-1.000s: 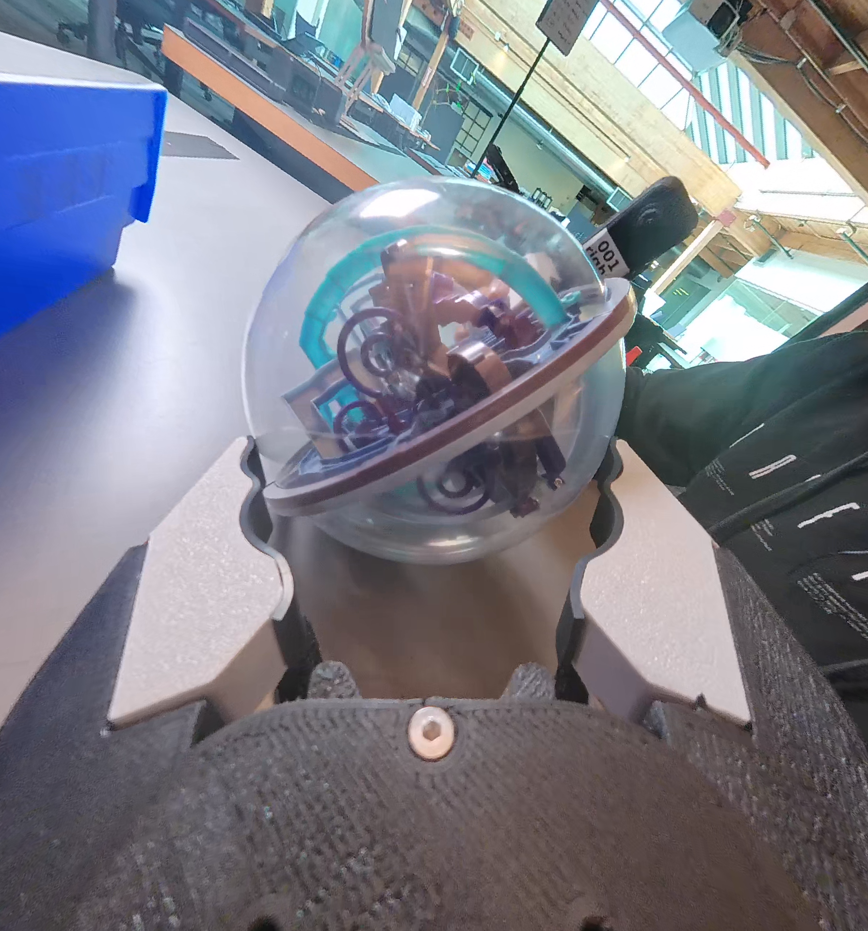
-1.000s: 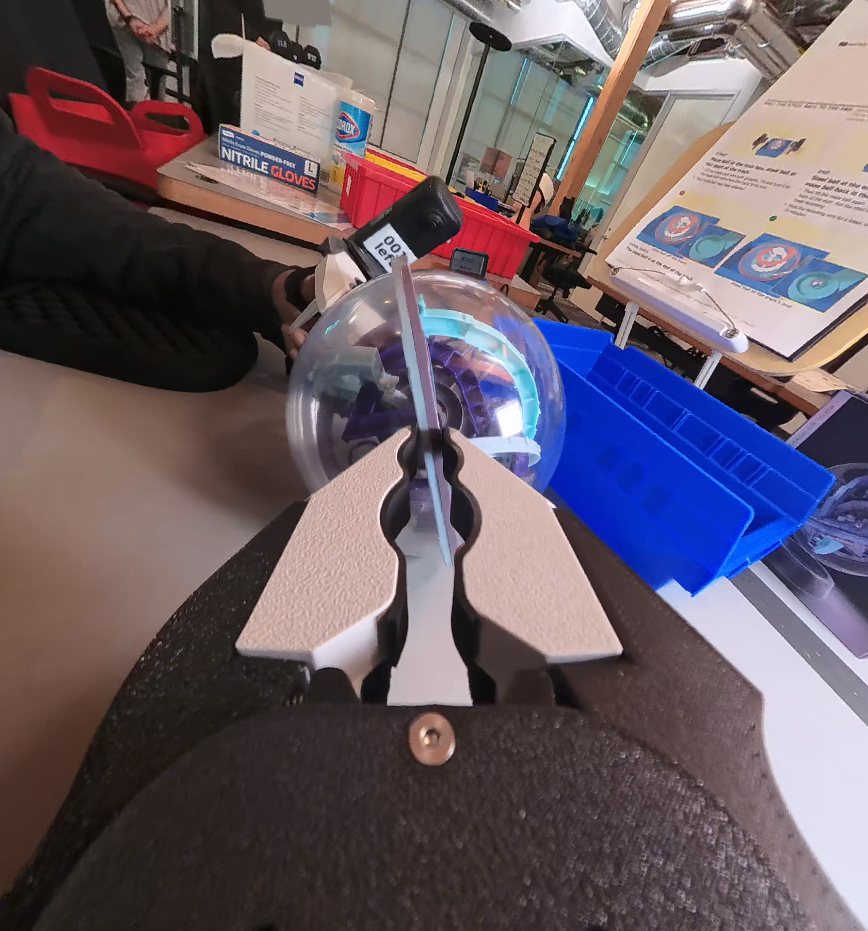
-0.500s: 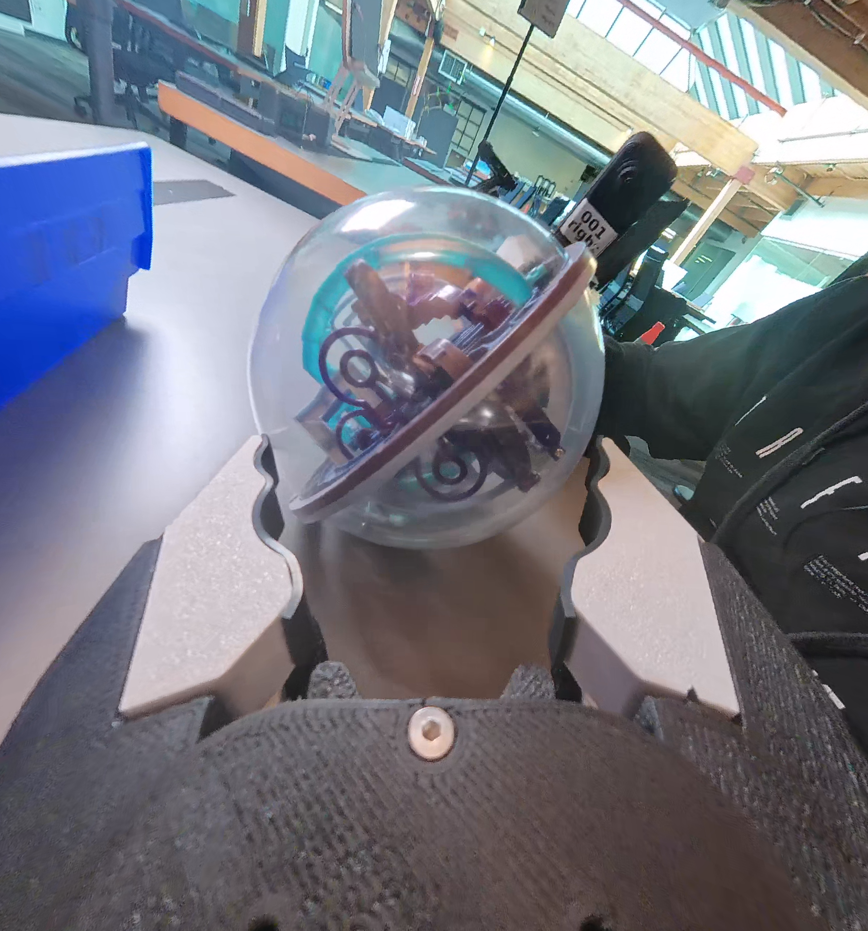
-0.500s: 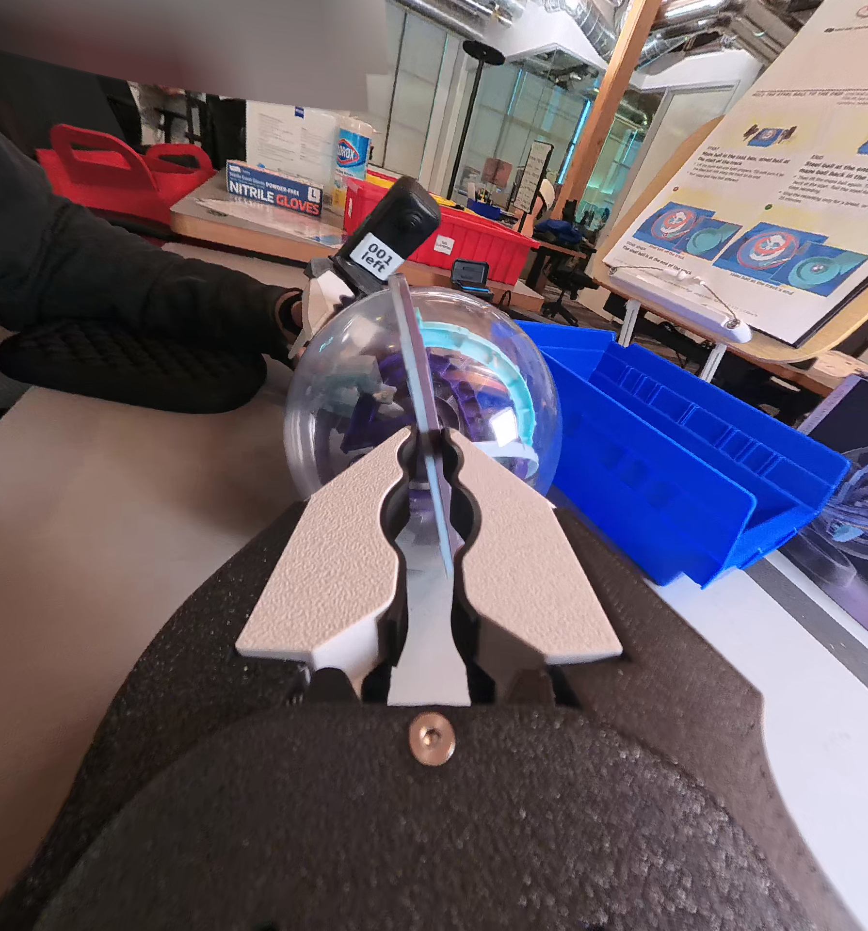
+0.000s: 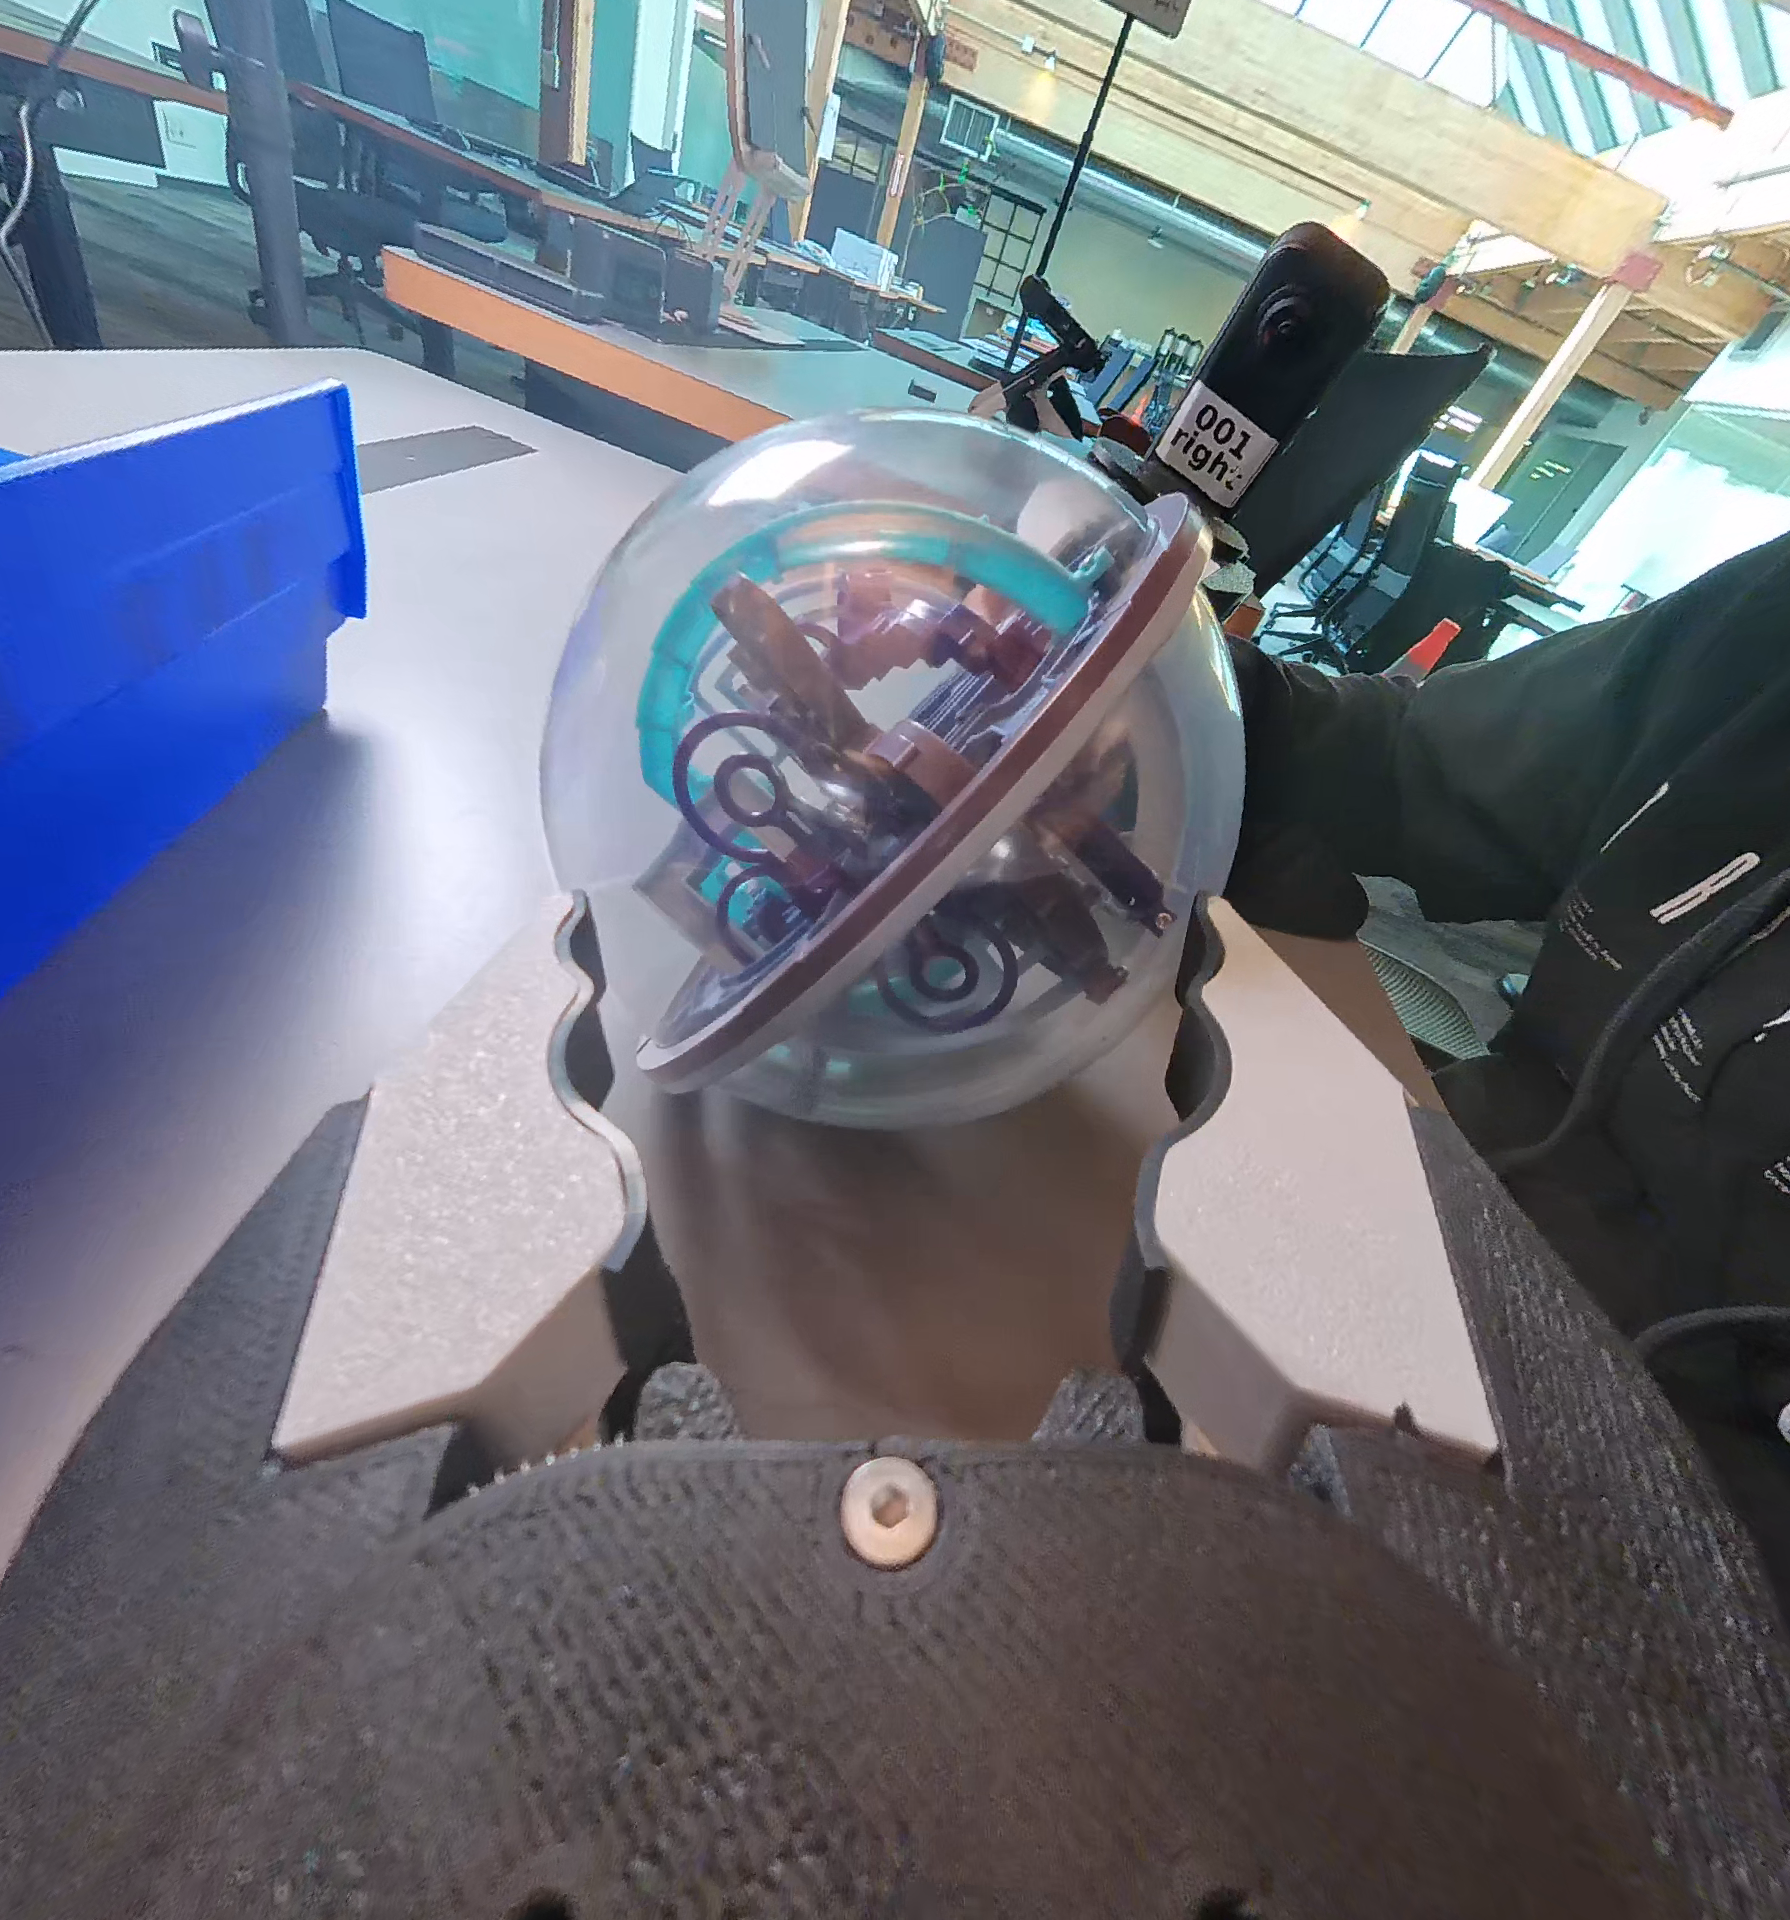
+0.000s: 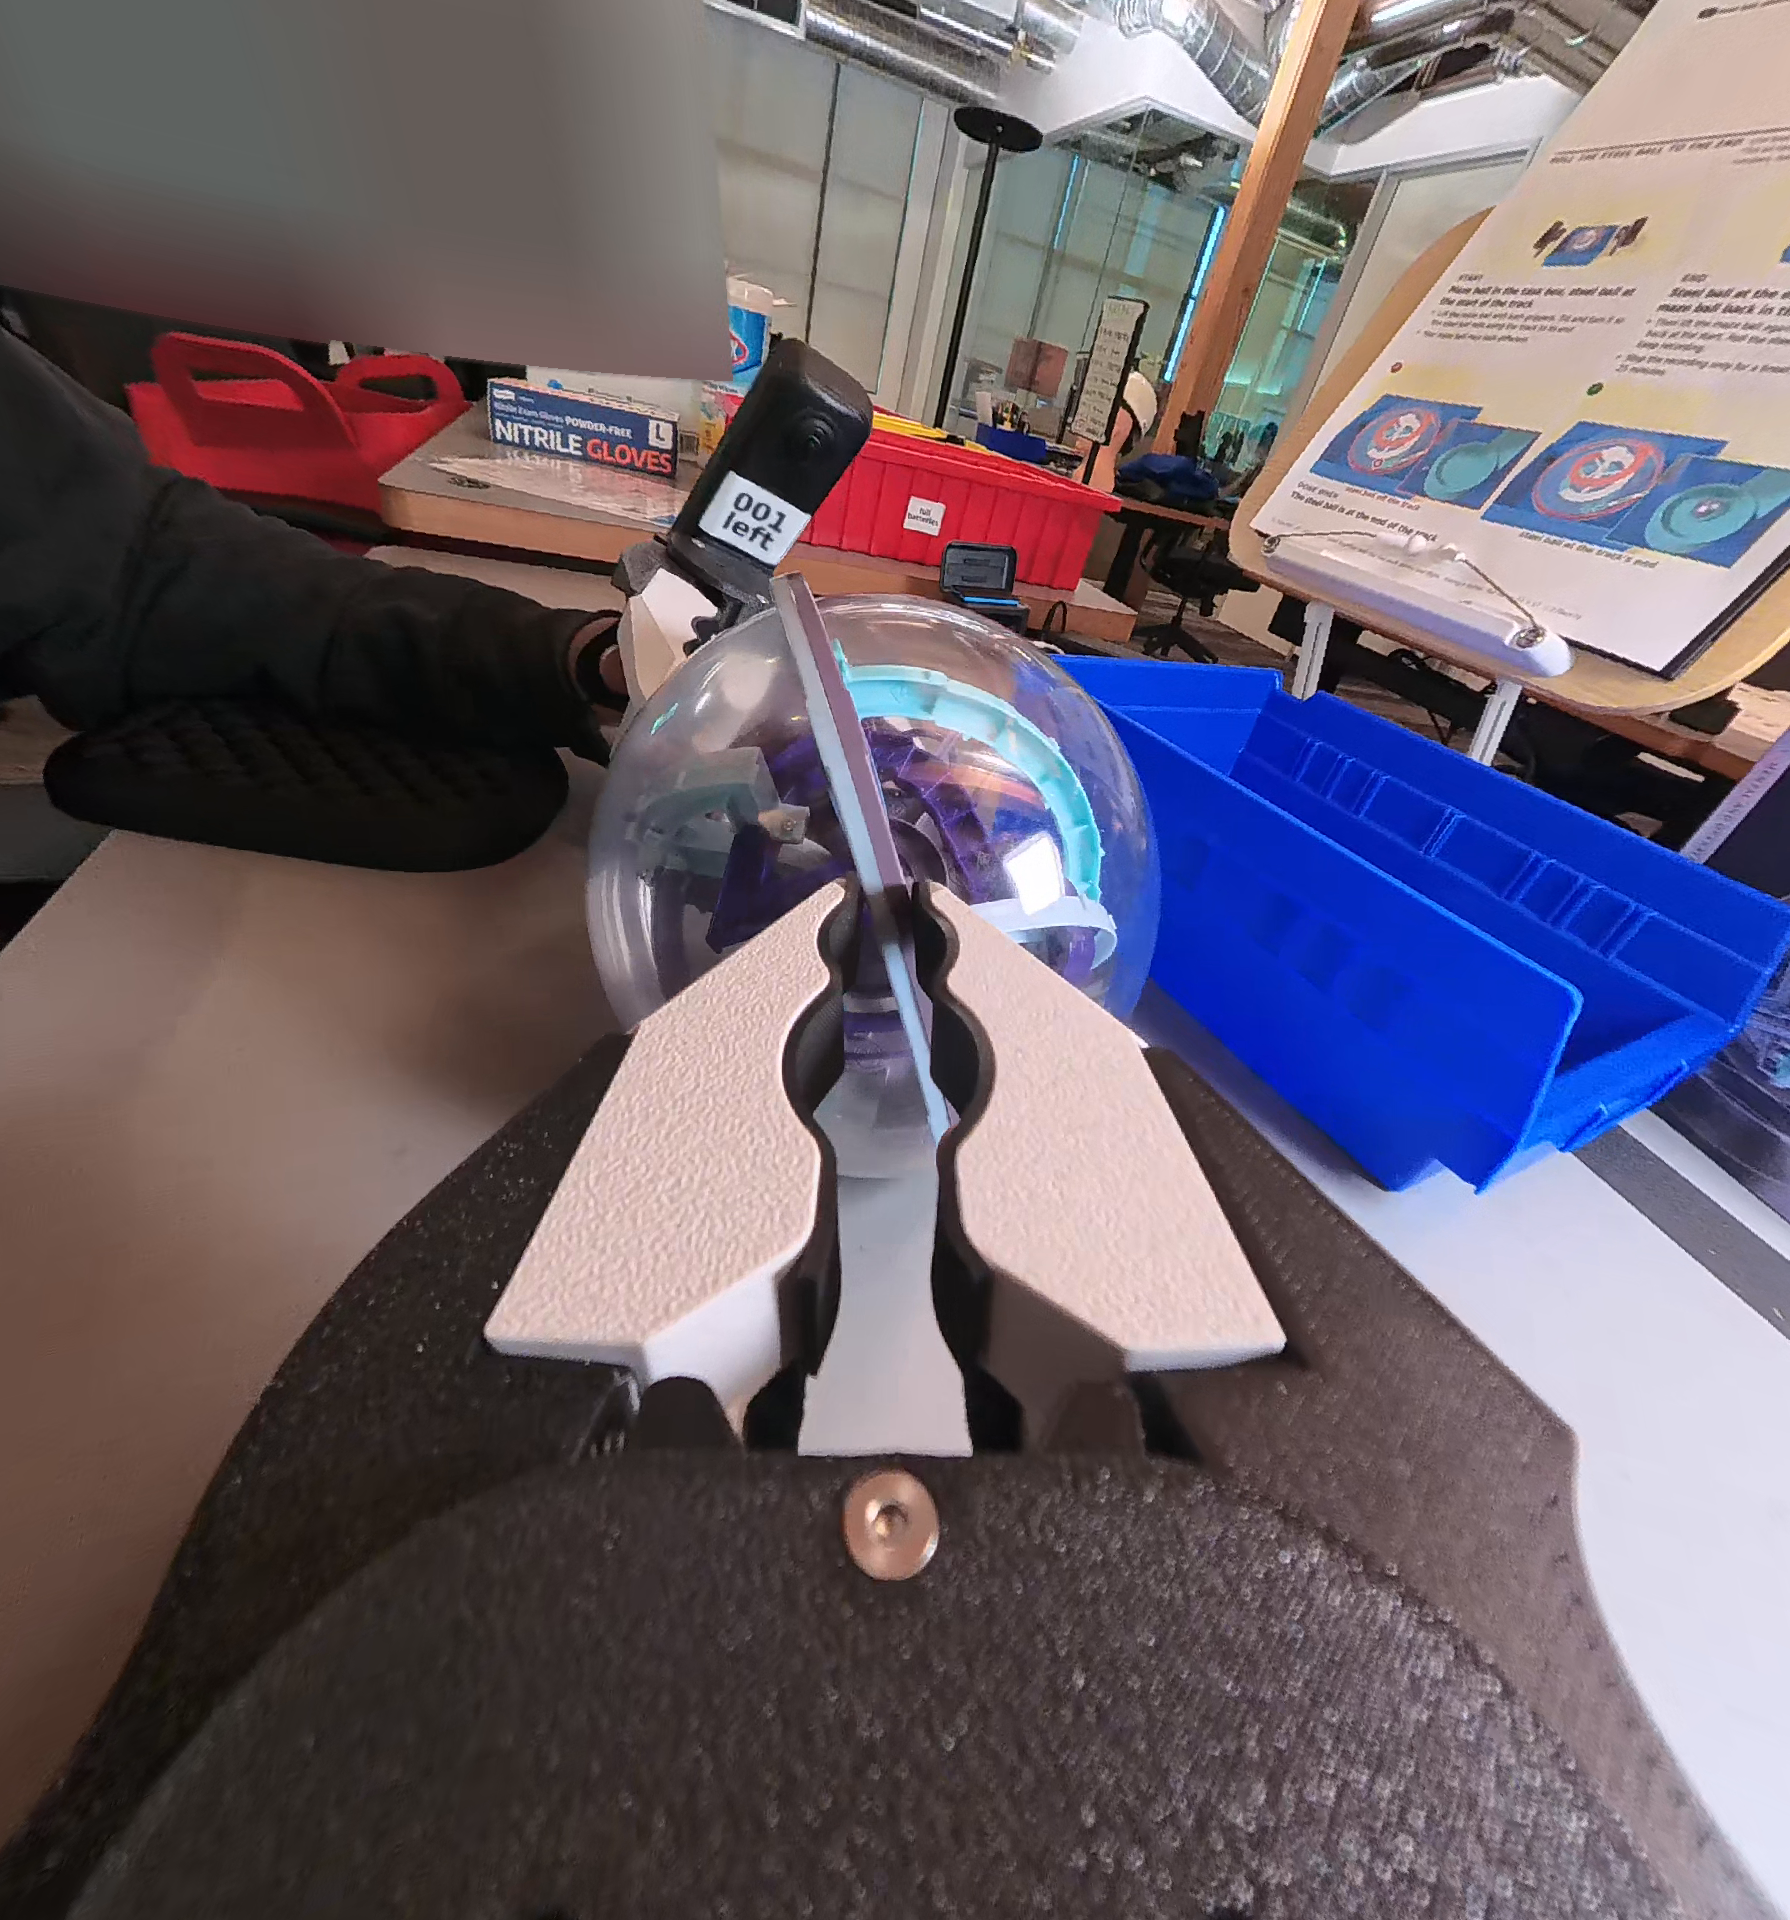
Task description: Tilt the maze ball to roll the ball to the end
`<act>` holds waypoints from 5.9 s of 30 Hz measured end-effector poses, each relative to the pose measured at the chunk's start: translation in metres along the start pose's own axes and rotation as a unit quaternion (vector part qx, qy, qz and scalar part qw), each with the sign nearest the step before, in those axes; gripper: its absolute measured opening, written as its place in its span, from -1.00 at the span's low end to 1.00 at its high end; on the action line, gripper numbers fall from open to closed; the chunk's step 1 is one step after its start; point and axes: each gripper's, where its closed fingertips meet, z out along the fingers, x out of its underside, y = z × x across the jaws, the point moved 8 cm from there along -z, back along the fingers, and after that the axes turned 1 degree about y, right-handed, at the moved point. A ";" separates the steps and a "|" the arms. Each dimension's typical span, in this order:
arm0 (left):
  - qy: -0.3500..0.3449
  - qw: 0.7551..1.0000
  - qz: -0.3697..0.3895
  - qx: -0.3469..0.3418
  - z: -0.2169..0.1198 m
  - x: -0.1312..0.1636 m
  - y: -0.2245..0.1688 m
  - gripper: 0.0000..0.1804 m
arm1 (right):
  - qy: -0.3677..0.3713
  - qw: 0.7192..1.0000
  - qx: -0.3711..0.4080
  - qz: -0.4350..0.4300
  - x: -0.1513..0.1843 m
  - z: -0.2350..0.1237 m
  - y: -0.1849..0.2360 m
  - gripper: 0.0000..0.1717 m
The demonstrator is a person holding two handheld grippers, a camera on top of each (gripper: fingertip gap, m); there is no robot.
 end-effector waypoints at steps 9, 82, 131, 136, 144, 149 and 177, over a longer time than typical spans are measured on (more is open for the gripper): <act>-0.010 1.000 0.012 0.002 -0.004 -0.003 -0.003 0.15 | -0.005 0.994 0.009 -0.113 0.004 -0.003 0.007 -0.93; 0.011 0.963 0.223 -0.148 0.009 -0.010 -0.032 0.23 | 0.153 0.968 -0.058 0.189 0.049 0.015 -0.009 -0.29; -0.025 0.994 0.069 -0.076 -0.005 -0.002 0.001 0.37 | 0.135 0.979 -0.033 0.146 0.044 0.015 -0.007 -0.24; 0.021 0.993 0.091 -0.068 -0.004 0.001 -0.003 0.31 | 0.138 0.979 -0.014 0.150 0.044 0.013 -0.012 -0.17; 0.152 0.981 0.010 0.124 -0.035 0.017 -0.010 0.12 | 0.065 0.973 0.034 0.218 0.035 -0.002 -0.035 -0.23; -0.047 0.998 -0.029 0.013 -0.029 -0.001 0.021 0.36 | 0.057 0.979 -0.001 0.198 0.030 0.005 -0.022 -0.01; 0.001 0.998 0.064 -0.010 -0.007 0.005 0.003 0.18 | 0.084 0.988 -0.001 0.129 0.038 0.007 -0.019 -0.09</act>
